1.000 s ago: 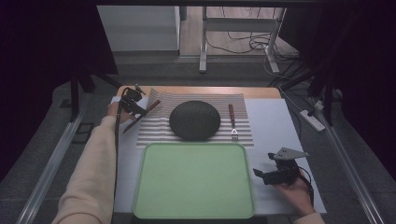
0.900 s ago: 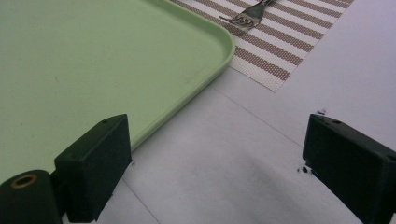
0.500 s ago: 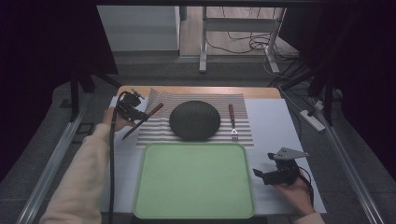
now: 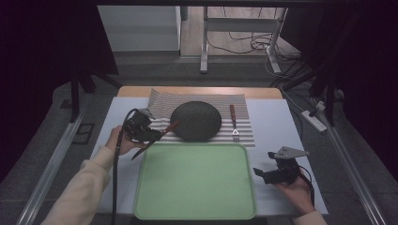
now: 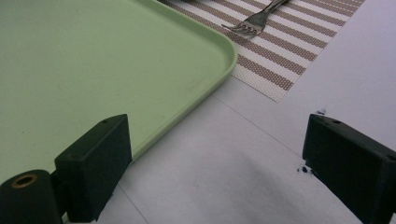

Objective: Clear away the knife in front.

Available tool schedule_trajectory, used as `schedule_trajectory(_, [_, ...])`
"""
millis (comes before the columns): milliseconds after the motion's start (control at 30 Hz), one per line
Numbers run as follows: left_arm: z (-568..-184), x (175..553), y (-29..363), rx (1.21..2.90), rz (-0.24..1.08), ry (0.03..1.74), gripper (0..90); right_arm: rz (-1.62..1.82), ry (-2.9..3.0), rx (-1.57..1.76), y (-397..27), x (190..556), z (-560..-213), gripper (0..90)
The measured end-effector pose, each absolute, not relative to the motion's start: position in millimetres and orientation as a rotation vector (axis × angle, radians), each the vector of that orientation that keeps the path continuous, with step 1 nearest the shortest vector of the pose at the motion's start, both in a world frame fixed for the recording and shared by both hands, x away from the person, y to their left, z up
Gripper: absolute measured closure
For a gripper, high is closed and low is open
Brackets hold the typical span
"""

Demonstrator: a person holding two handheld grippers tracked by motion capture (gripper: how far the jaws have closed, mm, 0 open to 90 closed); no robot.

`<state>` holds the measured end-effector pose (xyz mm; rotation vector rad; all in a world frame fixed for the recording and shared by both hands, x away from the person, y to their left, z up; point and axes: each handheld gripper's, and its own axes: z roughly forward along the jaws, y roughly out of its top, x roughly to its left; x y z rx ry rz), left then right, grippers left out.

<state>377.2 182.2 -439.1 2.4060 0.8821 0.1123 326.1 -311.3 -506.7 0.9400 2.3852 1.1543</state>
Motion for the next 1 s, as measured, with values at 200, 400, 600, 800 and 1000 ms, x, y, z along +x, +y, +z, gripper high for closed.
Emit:
schedule_trajectory(200, [-450, 352, 158, 2.446, 0.061, 0.812, 77.7, 1.163, 2.392, 0.932, -309, 328, -507, 7.9])
schedule_trajectory(400, [-466, 339, 138, 2.485, 0.002, 0.773, 77.7, 1.159, 2.396, 0.927, -308, 328, -507, 7.9])
schedule_trajectory(600, [-489, 333, 125, 2.539, -0.046, 0.760, 77.7, 1.154, 2.398, 0.930, -308, 328, -507, 7.9])
schedule_trajectory(800, [-499, 327, 121, 2.557, -0.037, 0.757, 77.1, 1.158, 2.402, 0.932, -307, 328, -507, 7.9])
schedule_trajectory(1000, [-481, 325, 116, 2.462, 0.062, 0.683, 81.6, 1.151, 2.401, 0.934, -307, 328, -508, 7.9])
